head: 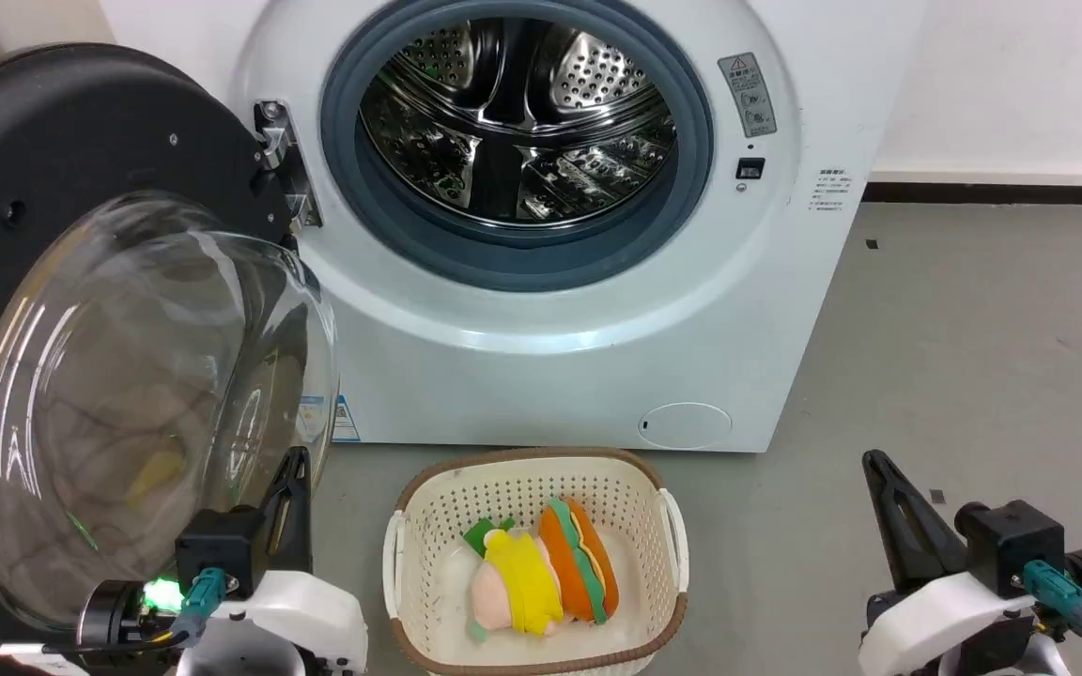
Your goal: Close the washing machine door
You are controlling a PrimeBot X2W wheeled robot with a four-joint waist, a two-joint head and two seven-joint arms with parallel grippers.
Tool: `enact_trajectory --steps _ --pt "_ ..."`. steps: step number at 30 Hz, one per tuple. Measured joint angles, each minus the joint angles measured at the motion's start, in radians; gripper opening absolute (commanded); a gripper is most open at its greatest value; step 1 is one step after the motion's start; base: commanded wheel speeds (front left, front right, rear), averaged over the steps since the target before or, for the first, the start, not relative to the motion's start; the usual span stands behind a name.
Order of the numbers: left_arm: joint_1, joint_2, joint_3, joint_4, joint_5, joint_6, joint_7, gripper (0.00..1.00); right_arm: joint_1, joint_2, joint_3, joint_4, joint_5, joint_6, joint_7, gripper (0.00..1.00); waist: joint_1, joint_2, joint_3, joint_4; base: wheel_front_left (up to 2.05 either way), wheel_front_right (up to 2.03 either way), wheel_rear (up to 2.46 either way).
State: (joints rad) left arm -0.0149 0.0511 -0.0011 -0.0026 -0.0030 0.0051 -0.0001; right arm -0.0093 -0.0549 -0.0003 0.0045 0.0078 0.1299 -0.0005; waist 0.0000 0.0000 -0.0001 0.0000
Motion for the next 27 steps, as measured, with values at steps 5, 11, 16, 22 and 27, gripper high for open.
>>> enact_trajectory --steps 5,11,16,22,27 --pt "0.0 0.0 0.0 0.0 0.0 -0.001 0.0 0.0 0.0 0.0 0.0 0.0 0.0 0.0 0.0 0.0 0.0 0.0 0.0 0.0 0.0 0.0 0.0" --pt "0.0 0.0 0.0 0.0 0.0 -0.001 0.0 0.0 0.0 0.0 0.0 0.0 0.0 0.0 0.0 0.0 0.0 0.0 0.0 0.0 0.0 0.0 0.0" --pt "0.0 0.0 0.0 0.0 0.0 -0.001 0.0 0.0 0.0 0.0 0.0 0.0 0.0 0.0 0.0 0.0 0.0 0.0 0.0 0.0 0.0 0.0 0.0" --pt "0.0 0.0 0.0 0.0 0.0 -0.001 0.0 0.0 0.0 0.0 0.0 0.0 0.0 0.0 0.0 0.0 0.0 0.0 0.0 0.0 0.0 0.0 0.0" --pt "0.0 0.0 -0.002 0.0 0.0 0.002 0.0 1.0 0.0 0.0 -0.002 0.001 0.002 0.0 -0.001 1.0 0.0 0.0 0.0 0.0 0.0 0.0 0.0"
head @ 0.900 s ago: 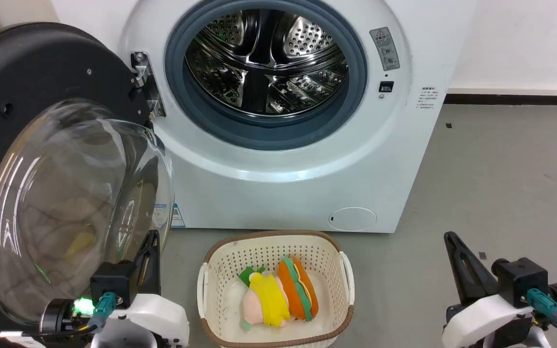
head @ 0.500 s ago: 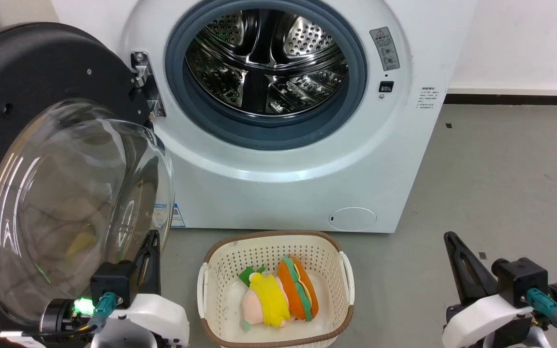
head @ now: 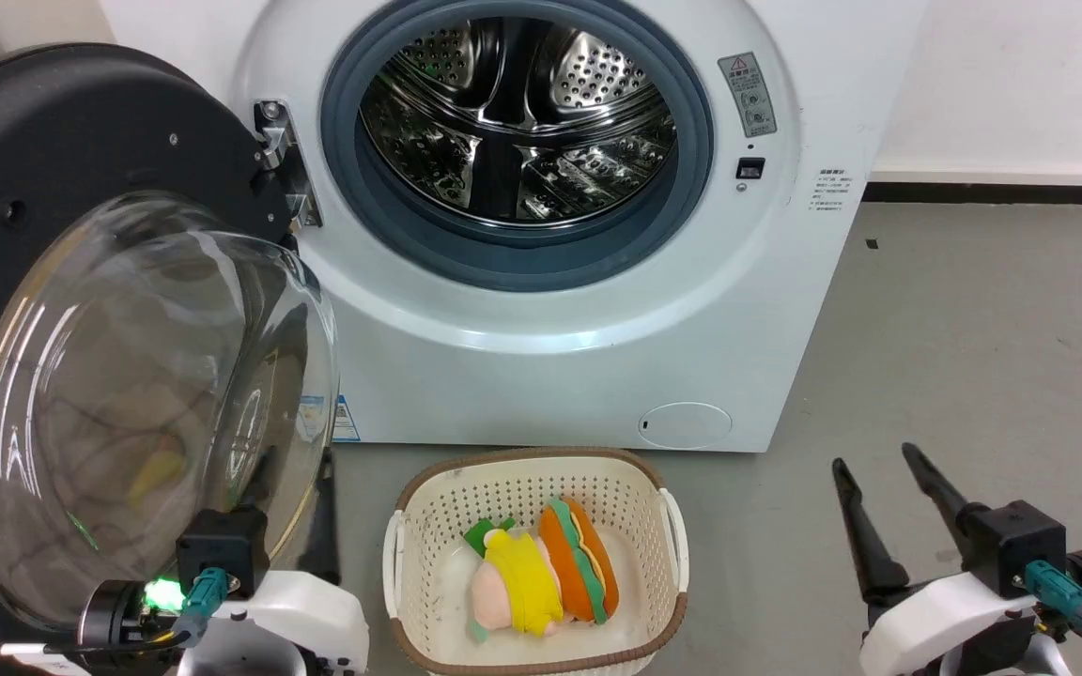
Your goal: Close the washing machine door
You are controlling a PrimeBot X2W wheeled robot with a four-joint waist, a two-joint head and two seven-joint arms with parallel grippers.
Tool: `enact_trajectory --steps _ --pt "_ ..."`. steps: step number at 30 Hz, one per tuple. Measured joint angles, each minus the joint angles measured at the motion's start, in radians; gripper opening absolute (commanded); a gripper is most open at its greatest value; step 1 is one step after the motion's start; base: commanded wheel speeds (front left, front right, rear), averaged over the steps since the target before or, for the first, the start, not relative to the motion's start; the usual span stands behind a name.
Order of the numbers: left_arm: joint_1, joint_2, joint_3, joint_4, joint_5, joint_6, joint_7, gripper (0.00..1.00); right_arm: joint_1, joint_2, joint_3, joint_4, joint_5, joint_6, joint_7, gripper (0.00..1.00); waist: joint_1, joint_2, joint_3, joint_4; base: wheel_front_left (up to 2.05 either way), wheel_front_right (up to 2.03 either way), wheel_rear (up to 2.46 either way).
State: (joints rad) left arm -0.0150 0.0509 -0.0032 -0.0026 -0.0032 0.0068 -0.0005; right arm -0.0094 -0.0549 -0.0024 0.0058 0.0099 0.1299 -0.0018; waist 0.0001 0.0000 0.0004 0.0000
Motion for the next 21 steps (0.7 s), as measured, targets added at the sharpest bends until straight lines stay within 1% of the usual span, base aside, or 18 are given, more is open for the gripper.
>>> enact_trajectory --steps 9,10,11,12,17,21 --pt "0.0 0.0 -0.01 0.0 0.0 0.018 -0.016 1.0 0.0 0.0 -0.011 0.002 0.022 0.0 -0.015 1.0 0.0 0.0 0.002 0.001 0.0 0.0 0.0" --pt "0.0 0.0 -0.011 0.0 -0.001 0.021 -0.019 0.8 0.0 0.0 -0.012 0.002 0.026 0.0 -0.017 1.0 0.0 0.0 0.003 0.001 0.0 0.0 0.0" --pt "0.0 0.0 -0.012 0.0 -0.001 0.023 -0.02 0.33 0.0 0.0 -0.013 0.003 0.027 0.0 -0.019 1.0 0.0 0.0 0.003 0.002 0.0 0.0 0.0" --pt "0.0 0.0 -0.012 0.0 -0.001 0.023 -0.02 0.0 0.0 0.0 -0.013 0.003 0.027 0.0 -0.019 1.0 0.0 0.0 0.003 0.002 0.0 0.0 0.0" --pt "-0.001 0.0 -0.019 -0.003 -0.001 0.035 -0.035 0.0 0.0 0.0 -0.021 0.003 0.049 0.0 -0.035 1.0 -0.0001 0.0 0.004 0.008 0.0 0.0 0.0" --pt "-0.002 0.0 -0.021 -0.016 -0.001 0.036 -0.043 0.0 0.0 0.0 -0.025 0.003 0.063 0.0 -0.042 1.0 0.0 0.0 0.005 0.016 0.0 0.0 0.0"
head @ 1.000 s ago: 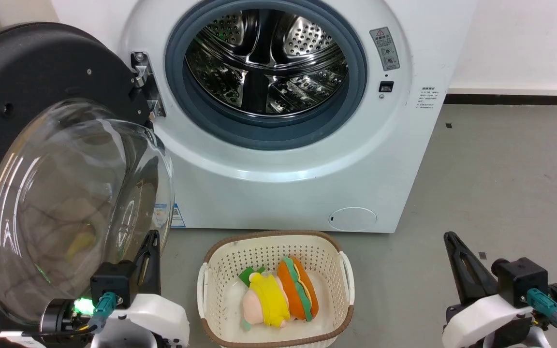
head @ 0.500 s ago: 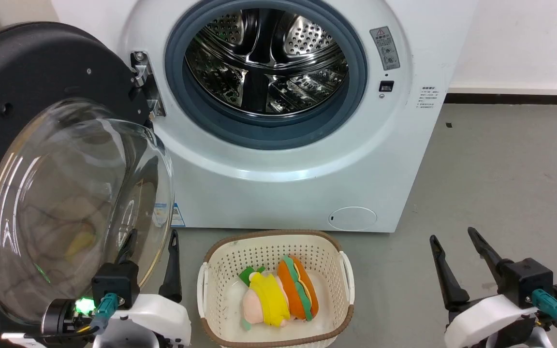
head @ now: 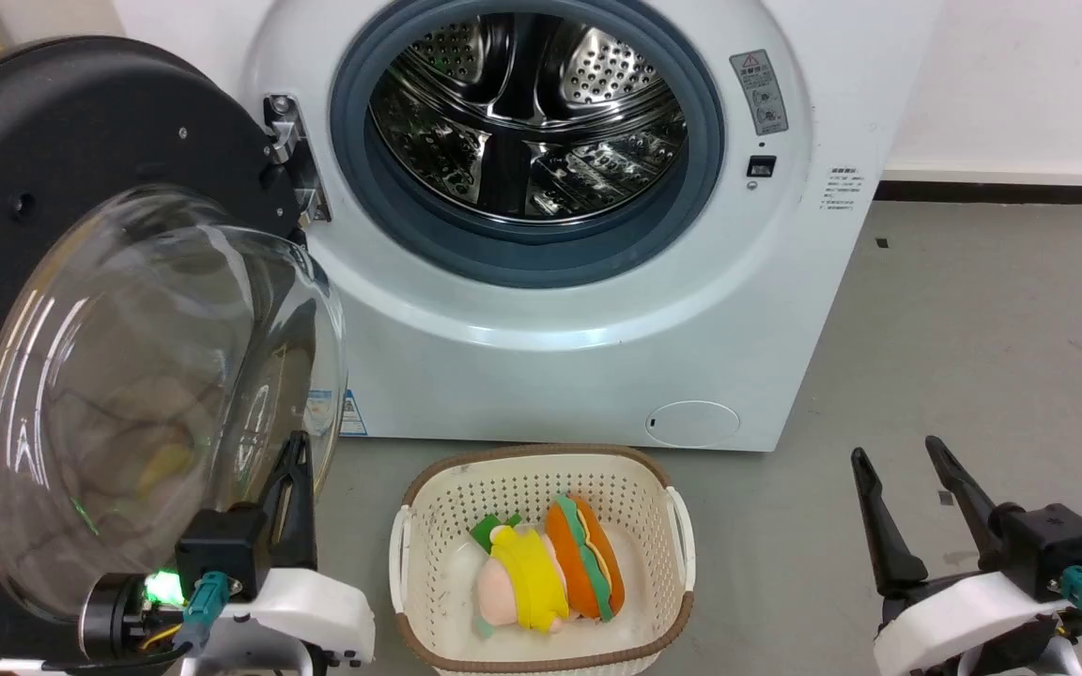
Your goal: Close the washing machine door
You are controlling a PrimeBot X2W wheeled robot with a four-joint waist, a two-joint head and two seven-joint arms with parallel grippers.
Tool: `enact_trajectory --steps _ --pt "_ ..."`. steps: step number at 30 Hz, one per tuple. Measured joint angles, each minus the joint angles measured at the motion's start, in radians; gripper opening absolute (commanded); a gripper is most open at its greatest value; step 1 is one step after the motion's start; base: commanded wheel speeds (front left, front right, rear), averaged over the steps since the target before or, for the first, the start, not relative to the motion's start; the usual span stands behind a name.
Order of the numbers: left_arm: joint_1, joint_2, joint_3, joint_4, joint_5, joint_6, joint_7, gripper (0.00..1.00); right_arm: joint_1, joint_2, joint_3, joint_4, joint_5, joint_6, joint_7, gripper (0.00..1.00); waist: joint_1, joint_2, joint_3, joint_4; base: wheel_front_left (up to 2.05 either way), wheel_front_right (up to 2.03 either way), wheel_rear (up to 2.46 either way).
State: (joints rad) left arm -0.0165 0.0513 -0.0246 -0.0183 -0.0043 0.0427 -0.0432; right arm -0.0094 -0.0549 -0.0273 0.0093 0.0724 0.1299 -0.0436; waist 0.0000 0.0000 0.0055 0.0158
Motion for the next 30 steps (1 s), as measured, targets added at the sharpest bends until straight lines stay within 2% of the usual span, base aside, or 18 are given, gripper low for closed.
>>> enact_trajectory --steps 10,17,23,30 --pt "-0.027 0.003 0.002 -0.068 -0.008 0.007 -0.021 0.0 0.0 0.0 -0.014 0.004 0.026 0.0 -0.021 1.0 0.0 0.0 0.005 0.03 0.0 0.0 0.0" --pt "-0.059 0.009 0.017 -0.129 -0.019 -0.003 -0.037 0.0 0.0 0.0 -0.025 0.012 0.052 0.0 -0.035 1.0 0.0 0.0 0.013 0.057 0.0 0.0 0.0" --pt "-0.101 0.022 0.053 -0.174 -0.039 -0.016 -0.047 0.0 0.0 0.0 -0.034 0.02 0.071 0.0 -0.048 1.0 -0.0001 0.0 0.018 0.085 0.0 0.0 0.0" --pt "-0.157 0.025 0.148 -0.215 -0.102 -0.041 -0.064 0.0 0.0 0.0 -0.045 0.031 0.087 0.0 -0.062 1.0 -0.0001 0.0 0.028 0.117 0.0 0.0 0.0"
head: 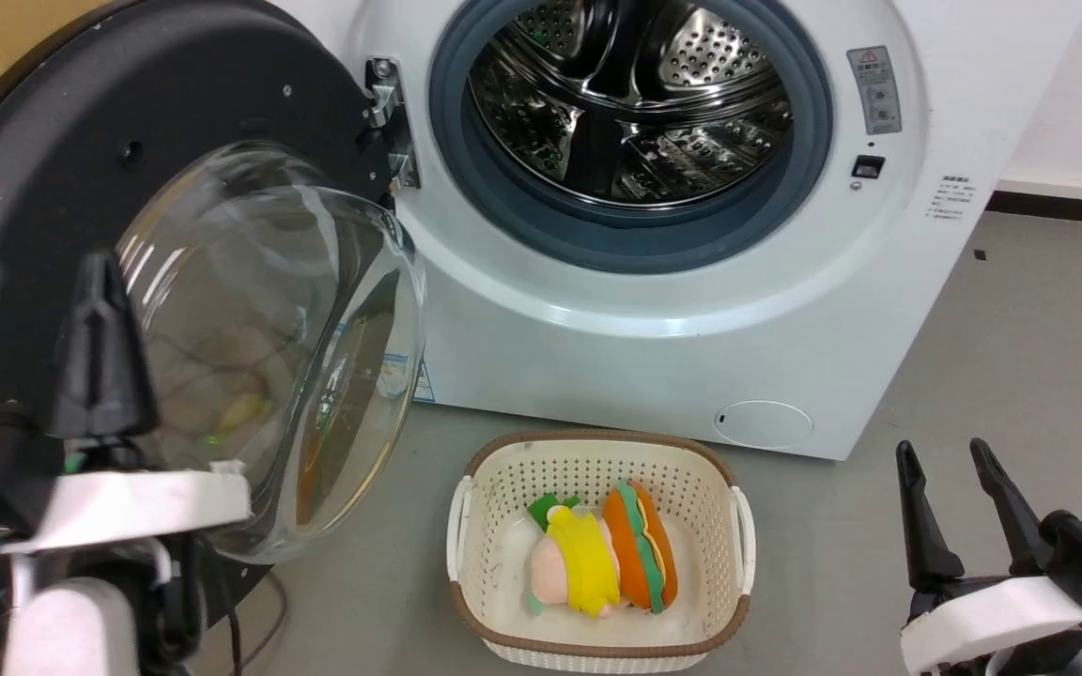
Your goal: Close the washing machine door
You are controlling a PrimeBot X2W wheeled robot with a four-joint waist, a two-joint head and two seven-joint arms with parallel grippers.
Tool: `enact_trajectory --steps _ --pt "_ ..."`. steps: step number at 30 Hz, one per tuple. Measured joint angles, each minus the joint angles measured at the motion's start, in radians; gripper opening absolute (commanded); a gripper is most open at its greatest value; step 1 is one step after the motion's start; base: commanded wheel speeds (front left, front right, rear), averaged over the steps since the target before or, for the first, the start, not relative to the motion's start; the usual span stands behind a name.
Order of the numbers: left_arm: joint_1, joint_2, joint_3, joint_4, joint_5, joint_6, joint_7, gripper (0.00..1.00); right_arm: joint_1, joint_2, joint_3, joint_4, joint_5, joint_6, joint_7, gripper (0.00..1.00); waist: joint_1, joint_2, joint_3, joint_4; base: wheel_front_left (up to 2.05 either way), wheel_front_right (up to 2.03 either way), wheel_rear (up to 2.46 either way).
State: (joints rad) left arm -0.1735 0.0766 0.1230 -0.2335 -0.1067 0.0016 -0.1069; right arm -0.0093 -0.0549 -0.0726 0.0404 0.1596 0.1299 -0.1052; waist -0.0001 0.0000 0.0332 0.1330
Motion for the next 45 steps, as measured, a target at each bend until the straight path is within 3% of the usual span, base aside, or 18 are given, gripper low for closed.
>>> enact_trajectory --steps 14,26,37,45 --pt "-0.112 0.038 0.18 -0.041 -0.114 -0.05 -0.028 0.0 0.0 0.0 -0.029 0.03 0.036 0.0 -0.03 1.0 0.0 0.0 0.022 0.078 0.0 0.0 0.0" --pt "-0.189 0.123 0.315 0.106 -0.325 -0.067 0.023 0.0 0.0 0.0 -0.054 0.055 0.062 0.0 -0.056 1.0 0.0 0.0 0.044 0.141 0.0 0.0 0.0" --pt "-0.237 0.194 0.418 0.326 -0.648 -0.064 0.324 0.0 0.0 0.0 -0.083 0.084 0.103 0.0 -0.08 1.0 0.0 0.0 0.066 0.181 0.0 0.0 0.0" --pt "-0.201 0.216 0.402 0.372 -0.801 -0.094 0.512 0.0 -0.001 0.001 -0.099 0.104 0.126 0.0 -0.096 1.0 0.0 0.0 0.071 0.205 0.0 0.0 0.0"
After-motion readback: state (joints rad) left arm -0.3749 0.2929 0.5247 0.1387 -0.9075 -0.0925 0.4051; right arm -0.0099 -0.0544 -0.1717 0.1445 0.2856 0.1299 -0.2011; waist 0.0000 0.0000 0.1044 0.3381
